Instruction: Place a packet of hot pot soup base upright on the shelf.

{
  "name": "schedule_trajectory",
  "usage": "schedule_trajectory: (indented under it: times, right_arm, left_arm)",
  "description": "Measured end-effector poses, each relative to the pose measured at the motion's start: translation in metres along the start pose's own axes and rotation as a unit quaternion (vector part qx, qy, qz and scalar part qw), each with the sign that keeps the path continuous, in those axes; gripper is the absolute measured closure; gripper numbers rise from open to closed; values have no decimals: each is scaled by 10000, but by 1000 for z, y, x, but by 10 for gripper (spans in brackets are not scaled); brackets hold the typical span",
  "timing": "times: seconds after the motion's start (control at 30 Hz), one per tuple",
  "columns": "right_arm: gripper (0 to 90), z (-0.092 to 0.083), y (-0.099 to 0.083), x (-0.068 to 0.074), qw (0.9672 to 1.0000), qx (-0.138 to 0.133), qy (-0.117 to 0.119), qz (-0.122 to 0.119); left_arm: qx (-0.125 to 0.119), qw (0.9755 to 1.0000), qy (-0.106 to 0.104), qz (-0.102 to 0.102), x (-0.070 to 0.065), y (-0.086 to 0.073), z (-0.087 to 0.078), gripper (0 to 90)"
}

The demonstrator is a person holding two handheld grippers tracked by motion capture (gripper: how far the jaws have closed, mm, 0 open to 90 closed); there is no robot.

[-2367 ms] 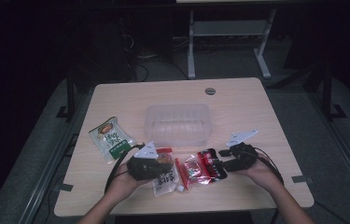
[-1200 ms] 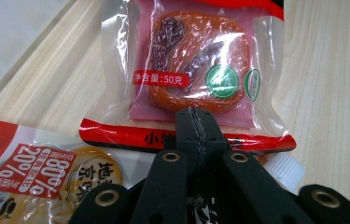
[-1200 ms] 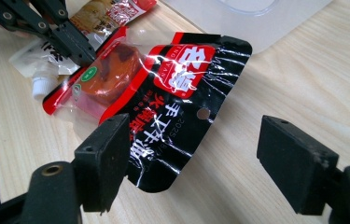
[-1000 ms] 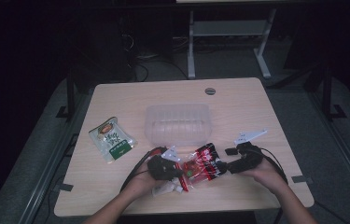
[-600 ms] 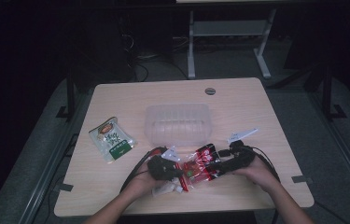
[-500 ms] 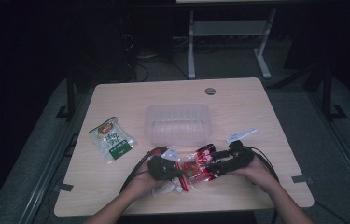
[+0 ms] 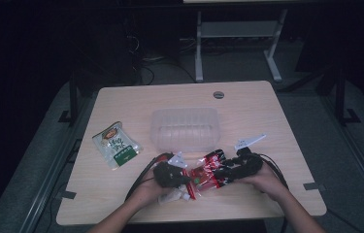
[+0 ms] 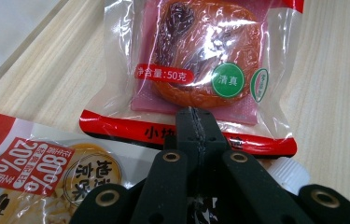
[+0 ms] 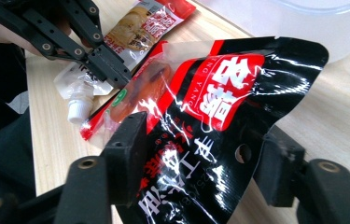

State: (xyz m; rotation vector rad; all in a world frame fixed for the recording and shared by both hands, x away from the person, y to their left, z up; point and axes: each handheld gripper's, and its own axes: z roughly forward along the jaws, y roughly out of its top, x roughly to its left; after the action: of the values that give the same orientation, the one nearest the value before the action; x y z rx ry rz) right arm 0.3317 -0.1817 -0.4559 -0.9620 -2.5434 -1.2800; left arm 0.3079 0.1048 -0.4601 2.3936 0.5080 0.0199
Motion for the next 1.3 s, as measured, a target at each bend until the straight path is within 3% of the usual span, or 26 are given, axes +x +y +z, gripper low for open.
schedule_trajectory:
  times: [0.13,0.3,0.57,0.73,0.97,1.3]
  right_arm:
    - [503,0,1,1,10000,-26,7,-7]
    - [500,1,0,0,9998,52,154,102]
    - [619,1,1,-1,9995,46,246,204]
    - [704,1,4,2,9997,43,223,87]
    - [859,-1,7,7,9992,-9,212,-335]
    - [899,-6,9,9,9979,-112,365,-526]
  left_arm:
    - [11,10000,14,-13,0,0,0,897]
    - [-14,10000,21,-43,-1,0,0,897]
    - [-30,10000,21,-58,-1,-1,0,897]
    - [-35,10000,11,-76,0,-1,0,898]
    - [-48,10000,20,-70,0,-1,0,898]
    - [-30,10000,25,-29,0,-1,0,897]
